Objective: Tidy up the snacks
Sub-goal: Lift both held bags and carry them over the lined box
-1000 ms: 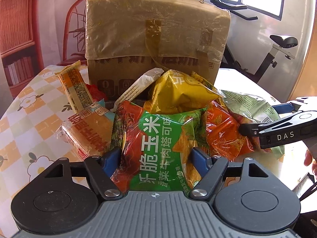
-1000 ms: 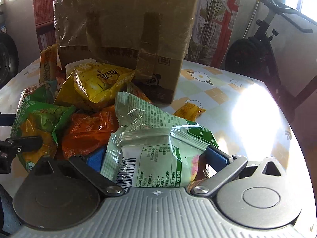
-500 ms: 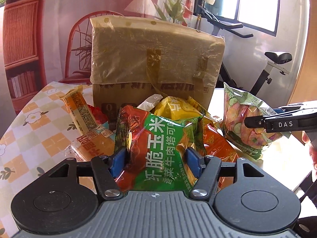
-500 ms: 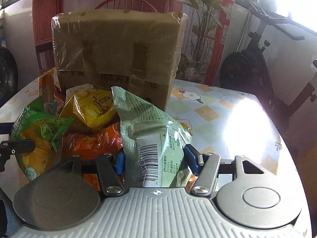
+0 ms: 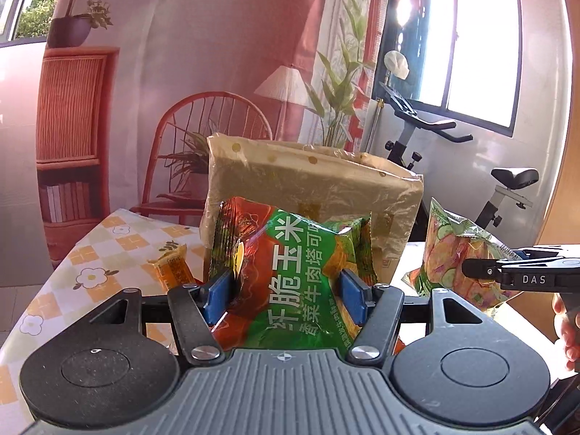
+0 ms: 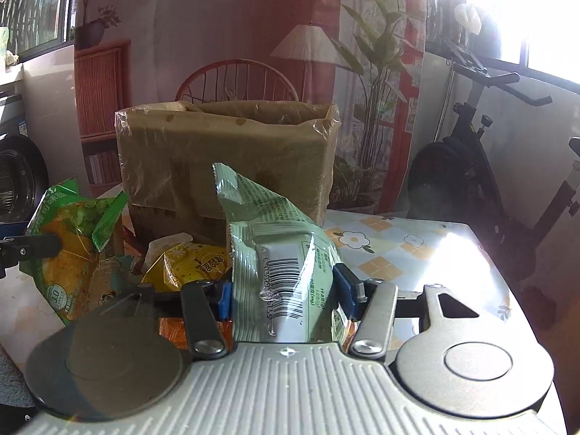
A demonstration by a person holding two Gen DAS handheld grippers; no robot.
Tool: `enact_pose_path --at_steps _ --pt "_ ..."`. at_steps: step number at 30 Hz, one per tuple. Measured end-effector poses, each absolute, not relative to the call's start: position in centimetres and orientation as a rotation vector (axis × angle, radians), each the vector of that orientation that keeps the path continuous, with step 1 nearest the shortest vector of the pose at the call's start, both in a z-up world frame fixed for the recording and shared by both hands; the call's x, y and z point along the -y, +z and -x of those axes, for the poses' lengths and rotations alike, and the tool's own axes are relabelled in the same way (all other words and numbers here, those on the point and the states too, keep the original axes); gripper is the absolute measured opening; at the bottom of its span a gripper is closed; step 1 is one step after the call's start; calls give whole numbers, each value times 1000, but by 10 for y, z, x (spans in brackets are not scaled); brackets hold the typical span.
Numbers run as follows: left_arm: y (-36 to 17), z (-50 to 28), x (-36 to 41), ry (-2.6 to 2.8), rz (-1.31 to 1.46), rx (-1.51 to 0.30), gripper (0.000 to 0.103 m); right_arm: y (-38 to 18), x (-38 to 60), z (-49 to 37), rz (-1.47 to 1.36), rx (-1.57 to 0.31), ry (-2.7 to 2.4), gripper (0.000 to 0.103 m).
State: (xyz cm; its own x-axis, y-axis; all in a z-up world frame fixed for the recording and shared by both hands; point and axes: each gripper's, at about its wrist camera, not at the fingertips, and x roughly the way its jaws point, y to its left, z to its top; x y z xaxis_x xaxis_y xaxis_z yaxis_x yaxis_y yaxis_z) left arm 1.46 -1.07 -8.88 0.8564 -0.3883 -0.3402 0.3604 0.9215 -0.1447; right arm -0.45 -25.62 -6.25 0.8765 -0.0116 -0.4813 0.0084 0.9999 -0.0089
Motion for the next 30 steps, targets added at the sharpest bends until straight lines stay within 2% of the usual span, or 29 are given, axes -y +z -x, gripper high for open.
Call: enact_pose_path --at_steps 16,21,30 --pt "10 -49 38 -400 69 -144 66 19 274 -10 -53 -268 29 52" --pt "29 -84 49 -395 63 -136 66 41 283 -35 -104 -236 56 51" --pt "37 -148 50 -383 86 -179 66 68 293 -97 -148 -203 120 43"
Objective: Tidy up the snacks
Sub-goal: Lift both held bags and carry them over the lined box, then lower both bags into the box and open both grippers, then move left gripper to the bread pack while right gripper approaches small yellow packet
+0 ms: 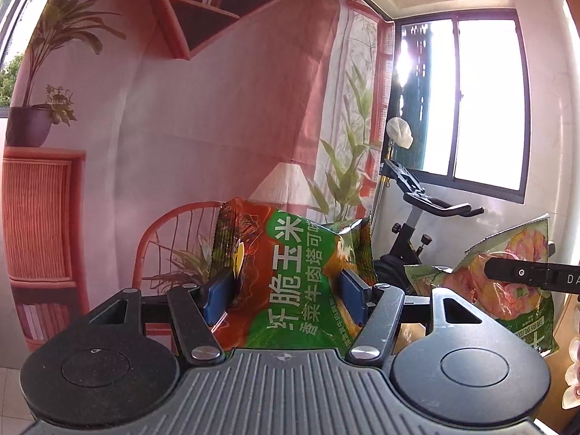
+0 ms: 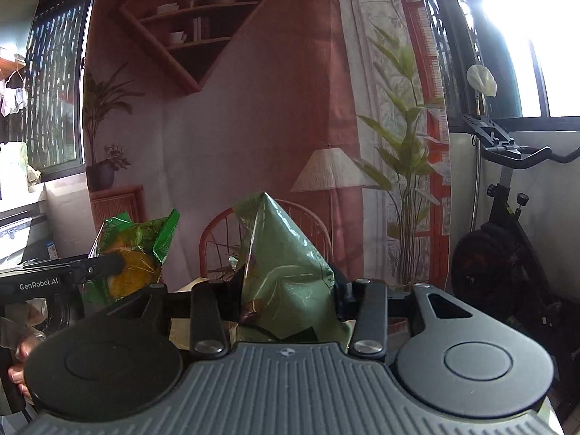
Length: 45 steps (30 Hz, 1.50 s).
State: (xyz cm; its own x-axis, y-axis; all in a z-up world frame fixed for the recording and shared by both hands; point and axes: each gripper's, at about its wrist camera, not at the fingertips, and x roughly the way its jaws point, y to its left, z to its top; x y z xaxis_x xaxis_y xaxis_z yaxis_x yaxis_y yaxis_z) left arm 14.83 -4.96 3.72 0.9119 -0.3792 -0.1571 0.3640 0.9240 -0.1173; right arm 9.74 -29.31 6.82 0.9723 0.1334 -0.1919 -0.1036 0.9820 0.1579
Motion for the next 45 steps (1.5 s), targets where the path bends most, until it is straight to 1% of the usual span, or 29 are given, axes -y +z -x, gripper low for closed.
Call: enact_pose_path --at_steps 4,9,14,17,19,21,22,23,25,27,28,29,30,32,34,39,45 --pt "38 -170 52 -378 72 -193 66 81 299 -117 -175 -167 133 40" --pt "28 -192 58 -379 59 -228 66 87 302 -147 -219 -139 165 40" --pt "14 -219 67 -369 53 -309 67 62 308 -188 -366 -175 216 40" --pt "5 -234 64 -358 76 -367 67 38 305 -205 -375 -204 200 42" --pt "2 -238 58 -352 84 -378 68 24 302 -212 -353 -248 181 46" --pt "2 -239 54 -347 82 -387 71 14 303 -214 -366 -287 185 54" --pt "2 -238 52 -340 79 -389 74 12 303 -213 -369 -291 182 60" --pt "3 -237 51 -330 76 -387 75 11 304 -211 -365 -290 177 64" --pt "5 -231 47 -322 75 -385 75 13 304 -205 -339 -283 169 67" --pt "8 -228 42 -324 81 -392 76 15 304 -197 -309 -271 169 76" --pt "9 -225 41 -321 84 -397 78 16 302 -192 -285 -261 167 84" --pt "9 -222 37 -318 87 -398 82 17 301 -186 -260 -251 168 88" --pt "8 -216 32 -308 90 -392 84 16 300 -181 -242 -243 172 90" --pt "6 -204 20 -279 103 -378 94 14 298 -168 -202 -221 185 100" --pt "3 -192 8 -254 115 -362 99 8 298 -155 -175 -203 192 103" --pt "-8 -168 -21 -201 106 -397 99 -10 299 -134 -131 -235 205 103" --pt "-37 -141 -44 -192 143 -420 99 -43 320 -109 -193 -240 168 103"
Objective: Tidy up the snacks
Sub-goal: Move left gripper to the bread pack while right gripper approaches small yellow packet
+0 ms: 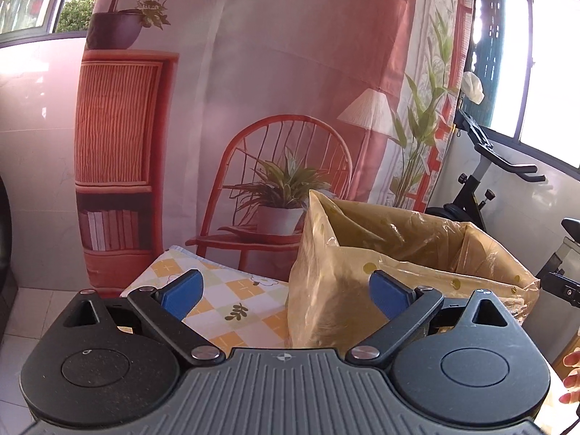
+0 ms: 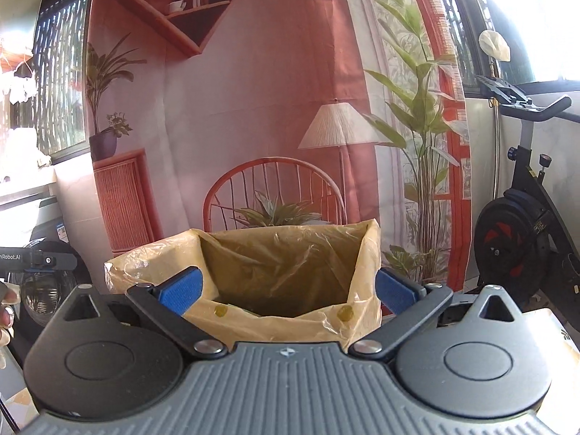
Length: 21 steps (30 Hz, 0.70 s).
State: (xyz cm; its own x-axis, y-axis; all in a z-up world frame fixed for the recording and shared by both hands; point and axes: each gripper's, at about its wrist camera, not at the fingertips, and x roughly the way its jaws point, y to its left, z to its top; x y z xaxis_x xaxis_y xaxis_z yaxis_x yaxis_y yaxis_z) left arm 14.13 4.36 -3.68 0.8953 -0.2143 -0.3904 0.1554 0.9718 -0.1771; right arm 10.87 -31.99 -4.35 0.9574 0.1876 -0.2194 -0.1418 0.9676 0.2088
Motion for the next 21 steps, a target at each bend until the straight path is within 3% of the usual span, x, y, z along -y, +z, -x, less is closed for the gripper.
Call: enact_pose_path --at_steps 9,17,21 --pt "-90 -128 -36 -114 148 -535 92 -95 340 -101 -135 -433 55 103" --pt "-127 -122 -27 -78 112 -638 86 -172 345 -114 -140 -672 28 66" --pt "-130 -122 -28 -46 110 -645 84 -189 357 -121 -154 -703 -6 62"
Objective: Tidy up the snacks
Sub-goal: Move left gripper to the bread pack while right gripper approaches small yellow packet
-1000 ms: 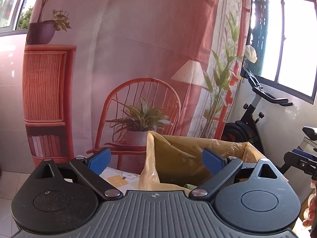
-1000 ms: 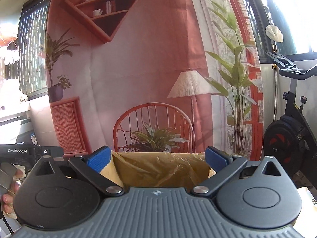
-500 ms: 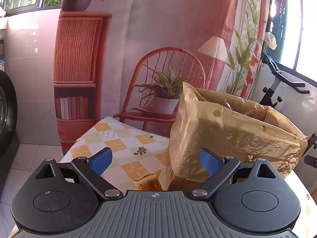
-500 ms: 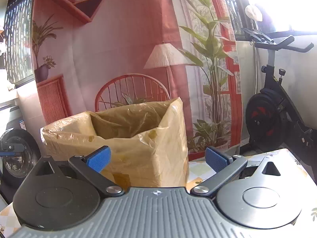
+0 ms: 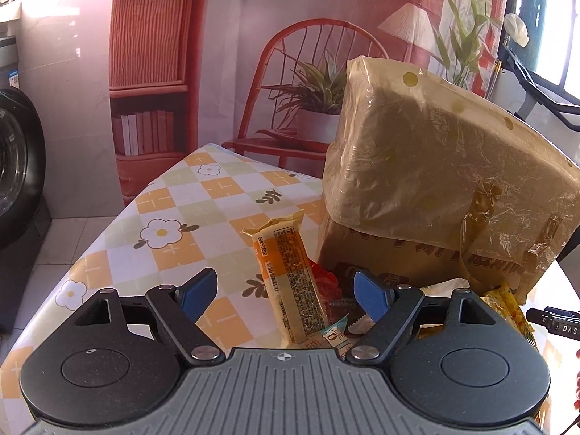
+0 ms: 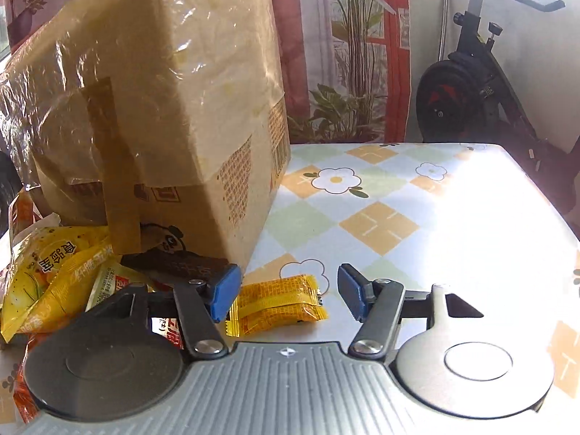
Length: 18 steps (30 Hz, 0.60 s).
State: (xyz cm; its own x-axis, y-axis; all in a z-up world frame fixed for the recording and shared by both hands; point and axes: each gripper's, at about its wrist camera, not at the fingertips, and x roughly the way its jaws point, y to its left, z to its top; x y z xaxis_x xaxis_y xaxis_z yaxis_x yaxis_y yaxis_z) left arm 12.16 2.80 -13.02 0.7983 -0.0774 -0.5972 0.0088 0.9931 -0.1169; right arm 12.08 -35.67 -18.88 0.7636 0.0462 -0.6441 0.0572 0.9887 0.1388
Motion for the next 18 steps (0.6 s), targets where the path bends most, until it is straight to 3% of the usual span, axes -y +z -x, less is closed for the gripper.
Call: enact_pose_path --at_steps 10,18 --pt "-143 -114 -21 8 88 -673 83 -200 348 -127 -127 -766 77 60" --pt "-143 -111 -15 25 111 -675 82 -198 343 -115 -260 -845 198 61"
